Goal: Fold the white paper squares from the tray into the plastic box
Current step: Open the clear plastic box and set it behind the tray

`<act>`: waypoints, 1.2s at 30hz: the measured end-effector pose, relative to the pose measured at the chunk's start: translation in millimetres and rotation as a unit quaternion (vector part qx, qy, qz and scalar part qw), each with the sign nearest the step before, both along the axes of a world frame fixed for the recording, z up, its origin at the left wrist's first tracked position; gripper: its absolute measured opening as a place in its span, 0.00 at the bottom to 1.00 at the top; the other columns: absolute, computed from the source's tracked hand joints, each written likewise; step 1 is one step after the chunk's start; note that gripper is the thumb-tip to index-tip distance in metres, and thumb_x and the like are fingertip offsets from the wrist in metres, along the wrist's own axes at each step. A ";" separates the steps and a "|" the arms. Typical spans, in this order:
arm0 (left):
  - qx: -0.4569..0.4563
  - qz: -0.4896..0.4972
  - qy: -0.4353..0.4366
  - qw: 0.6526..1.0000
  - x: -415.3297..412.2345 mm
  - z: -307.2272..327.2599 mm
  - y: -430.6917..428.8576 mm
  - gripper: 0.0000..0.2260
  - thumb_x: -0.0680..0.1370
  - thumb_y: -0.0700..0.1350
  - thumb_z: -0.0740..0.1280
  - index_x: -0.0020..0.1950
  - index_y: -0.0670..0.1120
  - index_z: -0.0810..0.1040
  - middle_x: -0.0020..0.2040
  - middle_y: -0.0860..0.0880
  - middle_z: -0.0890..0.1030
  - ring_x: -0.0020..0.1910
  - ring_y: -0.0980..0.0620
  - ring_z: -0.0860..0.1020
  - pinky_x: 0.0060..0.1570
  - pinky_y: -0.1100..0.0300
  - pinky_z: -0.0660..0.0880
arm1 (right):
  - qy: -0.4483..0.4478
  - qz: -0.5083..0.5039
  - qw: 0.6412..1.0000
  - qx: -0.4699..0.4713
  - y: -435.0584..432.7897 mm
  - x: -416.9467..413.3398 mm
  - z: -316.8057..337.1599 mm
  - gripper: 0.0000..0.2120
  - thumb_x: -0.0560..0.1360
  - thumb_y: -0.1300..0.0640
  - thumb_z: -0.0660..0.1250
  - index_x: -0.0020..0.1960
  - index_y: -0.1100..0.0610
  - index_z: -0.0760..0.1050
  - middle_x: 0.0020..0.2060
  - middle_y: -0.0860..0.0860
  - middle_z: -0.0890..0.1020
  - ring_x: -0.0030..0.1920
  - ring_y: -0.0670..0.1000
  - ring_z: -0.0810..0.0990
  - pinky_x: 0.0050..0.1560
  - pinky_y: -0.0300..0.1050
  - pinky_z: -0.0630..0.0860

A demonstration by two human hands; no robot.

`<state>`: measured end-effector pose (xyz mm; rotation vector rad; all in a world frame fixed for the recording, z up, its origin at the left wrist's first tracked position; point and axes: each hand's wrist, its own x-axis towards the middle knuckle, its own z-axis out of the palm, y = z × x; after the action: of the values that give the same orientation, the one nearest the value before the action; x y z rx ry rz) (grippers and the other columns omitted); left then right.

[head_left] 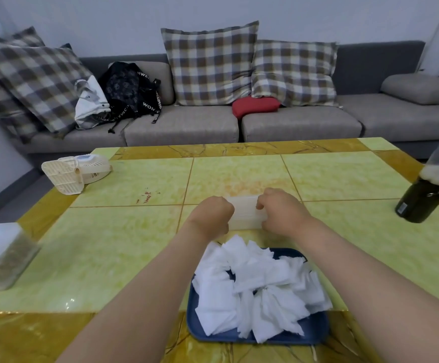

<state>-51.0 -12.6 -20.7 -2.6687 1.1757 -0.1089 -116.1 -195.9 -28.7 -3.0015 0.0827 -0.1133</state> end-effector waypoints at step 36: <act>-0.525 0.285 0.371 0.711 25.7 -24.7 14.7 0.50 0.69 0.45 0.81 0.81 0.50 0.51 0.77 0.46 0.66 0.71 0.46 0.70 0.63 0.51 0.73 | -0.136 -0.150 0.930 0.307 -23.7 29.1 -9.1 0.13 0.80 0.46 0.65 0.63 0.47 0.76 0.45 0.47 0.81 0.45 0.49 0.80 0.46 0.47 0.78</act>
<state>-25.3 2.2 -45.3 -4.2138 0.2404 0.6691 -87.0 -219.6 -37.9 -2.3018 0.4540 -0.4436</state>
